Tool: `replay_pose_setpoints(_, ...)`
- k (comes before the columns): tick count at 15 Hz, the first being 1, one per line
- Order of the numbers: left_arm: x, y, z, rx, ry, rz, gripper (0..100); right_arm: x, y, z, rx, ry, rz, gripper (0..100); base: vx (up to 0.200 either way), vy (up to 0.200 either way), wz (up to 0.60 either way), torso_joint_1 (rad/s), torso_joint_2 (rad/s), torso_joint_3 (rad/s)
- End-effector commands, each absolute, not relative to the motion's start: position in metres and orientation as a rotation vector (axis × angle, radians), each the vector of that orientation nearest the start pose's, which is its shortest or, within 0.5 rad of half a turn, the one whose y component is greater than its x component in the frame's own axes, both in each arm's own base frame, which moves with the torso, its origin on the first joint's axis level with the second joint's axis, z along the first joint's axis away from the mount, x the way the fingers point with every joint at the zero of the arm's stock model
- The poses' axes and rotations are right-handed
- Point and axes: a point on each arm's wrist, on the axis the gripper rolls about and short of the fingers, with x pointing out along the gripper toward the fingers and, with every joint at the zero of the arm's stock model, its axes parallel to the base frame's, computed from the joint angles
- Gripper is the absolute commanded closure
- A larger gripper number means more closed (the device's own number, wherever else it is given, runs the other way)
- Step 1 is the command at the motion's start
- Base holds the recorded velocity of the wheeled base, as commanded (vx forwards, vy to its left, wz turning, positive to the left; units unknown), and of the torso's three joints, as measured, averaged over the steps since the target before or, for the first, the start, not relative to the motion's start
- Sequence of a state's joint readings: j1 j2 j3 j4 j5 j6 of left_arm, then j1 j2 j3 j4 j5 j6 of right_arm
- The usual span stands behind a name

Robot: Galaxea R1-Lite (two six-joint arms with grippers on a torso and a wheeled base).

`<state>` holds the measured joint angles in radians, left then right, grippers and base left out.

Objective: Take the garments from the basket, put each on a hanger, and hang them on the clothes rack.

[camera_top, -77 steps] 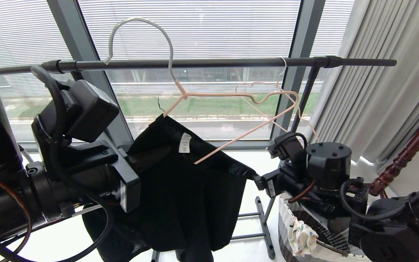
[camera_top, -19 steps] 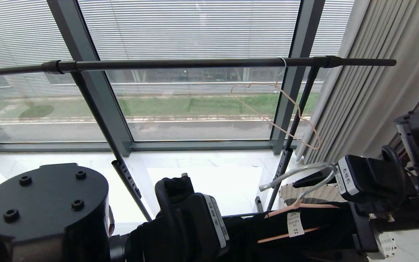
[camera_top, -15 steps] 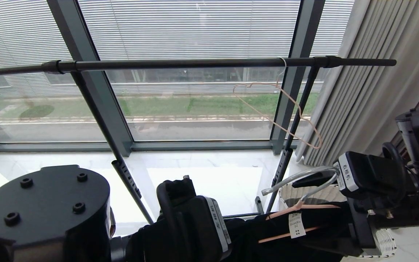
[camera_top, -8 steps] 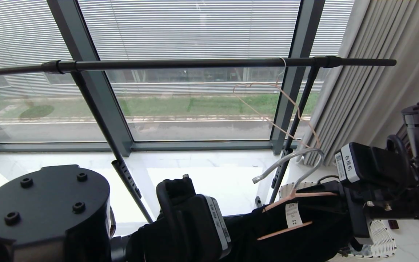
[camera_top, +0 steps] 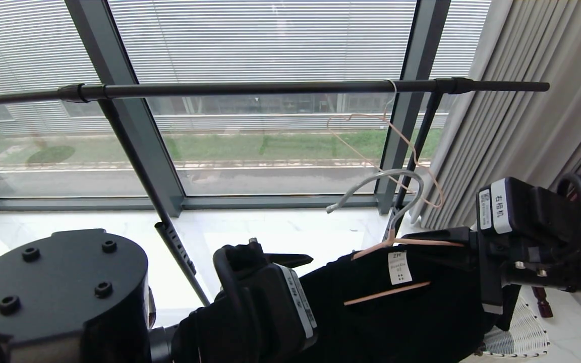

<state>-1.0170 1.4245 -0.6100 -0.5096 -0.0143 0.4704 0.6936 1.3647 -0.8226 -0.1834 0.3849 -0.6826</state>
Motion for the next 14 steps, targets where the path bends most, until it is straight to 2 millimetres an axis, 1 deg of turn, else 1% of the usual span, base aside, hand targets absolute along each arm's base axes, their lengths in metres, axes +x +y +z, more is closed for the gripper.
replay_pose_setpoints(1, 0.121, -0.191, 0.19, 0.578, 0.037, -1.063, 0, 0.168, 0.14, 0.228, -0.686, -0.023, 1.107, 100, 0.0, 0.0, 0.0, 0.0, 0.0, 0.0)
replay_pose_setpoints(2, 0.125, -0.185, 0.188, 0.578, 0.053, -1.035, 0, 0.17, 0.137, 0.23, -0.697, -0.043, 1.09, 100, 0.0, 0.0, 0.0, 0.0, 0.0, 0.0)
replay_pose_setpoints(4, 0.128, -0.162, 0.183, 0.574, 0.081, -0.964, 0, 0.17, 0.131, 0.234, -0.697, -0.059, 1.059, 100, 0.0, 0.0, 0.0, 0.0, 0.0, 0.0)
replay_pose_setpoints(7, 0.128, -0.121, 0.163, 0.578, 0.168, -0.832, 0, 0.164, 0.125, 0.242, -0.692, -0.091, 1.041, 100, 0.0, 0.0, 0.0, 0.0, 0.0, 0.0)
replay_pose_setpoints(9, 0.129, -0.104, 0.149, 0.581, 0.235, -0.767, 0, 0.158, 0.121, 0.247, -0.691, -0.119, 1.034, 100, 0.0, 0.0, 0.0, 0.0, 0.0, 0.0)
replay_pose_setpoints(11, 0.132, -0.099, 0.144, 0.557, 0.279, -0.73, 0, 0.156, 0.12, 0.25, -0.69, -0.135, 1.031, 100, 0.0, 0.0, 0.0, 0.0, 0.0, 0.0)
replay_pose_setpoints(14, 0.134, -0.1, 0.139, 0.503, 0.325, -0.722, 0, 0.15, 0.127, 0.251, -0.691, -0.151, 1.067, 100, 0.0, 0.0, 0.0, 0.0, 0.0, 0.0)
